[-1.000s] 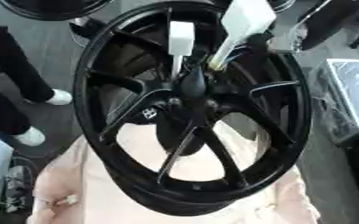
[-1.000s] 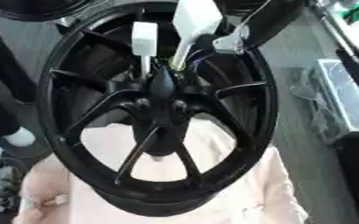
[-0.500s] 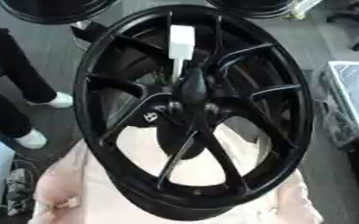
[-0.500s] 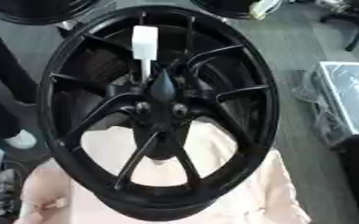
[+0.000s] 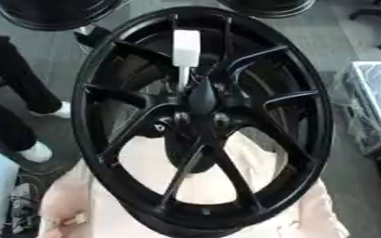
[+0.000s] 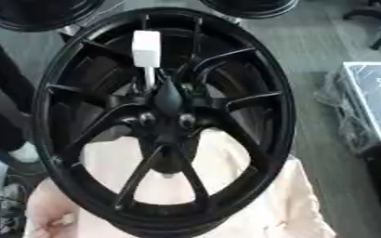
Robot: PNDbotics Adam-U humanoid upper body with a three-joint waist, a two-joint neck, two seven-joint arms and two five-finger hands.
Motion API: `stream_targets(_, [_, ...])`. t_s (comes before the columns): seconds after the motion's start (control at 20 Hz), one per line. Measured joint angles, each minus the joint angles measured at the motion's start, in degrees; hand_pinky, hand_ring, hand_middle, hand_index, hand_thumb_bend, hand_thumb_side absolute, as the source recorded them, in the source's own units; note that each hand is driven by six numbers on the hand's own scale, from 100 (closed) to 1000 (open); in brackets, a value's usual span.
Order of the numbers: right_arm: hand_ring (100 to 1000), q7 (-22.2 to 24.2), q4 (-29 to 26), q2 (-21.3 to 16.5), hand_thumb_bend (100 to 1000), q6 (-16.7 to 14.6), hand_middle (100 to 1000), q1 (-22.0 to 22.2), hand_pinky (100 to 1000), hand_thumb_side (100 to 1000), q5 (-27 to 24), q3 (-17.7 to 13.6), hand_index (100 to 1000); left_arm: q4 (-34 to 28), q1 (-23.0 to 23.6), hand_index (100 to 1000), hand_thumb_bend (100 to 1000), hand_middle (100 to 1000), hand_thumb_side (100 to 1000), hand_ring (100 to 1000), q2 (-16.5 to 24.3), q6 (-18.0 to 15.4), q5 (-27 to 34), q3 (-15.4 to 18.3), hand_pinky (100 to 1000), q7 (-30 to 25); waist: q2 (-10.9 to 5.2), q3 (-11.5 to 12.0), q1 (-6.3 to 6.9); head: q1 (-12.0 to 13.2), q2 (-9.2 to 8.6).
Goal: Pull the pin out of the wheel hub.
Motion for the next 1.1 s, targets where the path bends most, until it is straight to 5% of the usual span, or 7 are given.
stream_targets(0.25, [769,-0.53,2.67,2.89,394,-1.33,790,0.93,948,100,5.03,-2.04,947,0.00,0.00,764,100,605,695,757,-0.01,0.00,0.00,0.16,603,0.07,0.00,-0.08,0.03,0.03,-0.21])
stream_targets(0.6, [732,-2.77,3.54,3.44,395,1.11,757,0.16,937,151,5.20,-2.26,931,0.00,0.00,764,100,605,696,758,-0.01,0.08,0.01,0.18,603,0.12,0.00,0.03,-0.07,0.37,-0.36])
stream_targets(0.7, [701,-3.57,2.77,3.49,133,0.98,726,-0.87,928,398,2.79,-2.08,895,0.00,0.00,764,100,605,697,758,-0.01,0.12,0.01,0.18,603,0.13,0.00,0.08,-0.08,0.43,-0.37])
stream_targets(0.85, [688,-5.94,1.18,3.62,100,0.05,707,-3.92,930,581,-3.68,-0.83,878,0.00,0.00,764,100,605,696,758,-0.02,0.16,0.01,0.16,603,0.10,-0.02,0.41,-0.08,0.41,-0.38])
stream_targets(0.95, [696,-6.87,0.67,3.98,100,-0.57,715,-7.09,938,608,-7.93,0.55,888,0.00,0.00,764,100,605,695,758,-0.05,0.25,0.03,0.14,603,0.02,-0.04,0.80,-0.05,0.23,-0.46])
stream_targets(1.1, [711,-5.04,0.43,5.03,100,-2.06,736,-12.46,949,494,-14.02,3.12,908,0.00,-0.05,764,100,605,695,759,-0.48,0.34,0.10,-0.17,603,-0.19,-0.05,1.31,0.21,-0.10,-0.50])
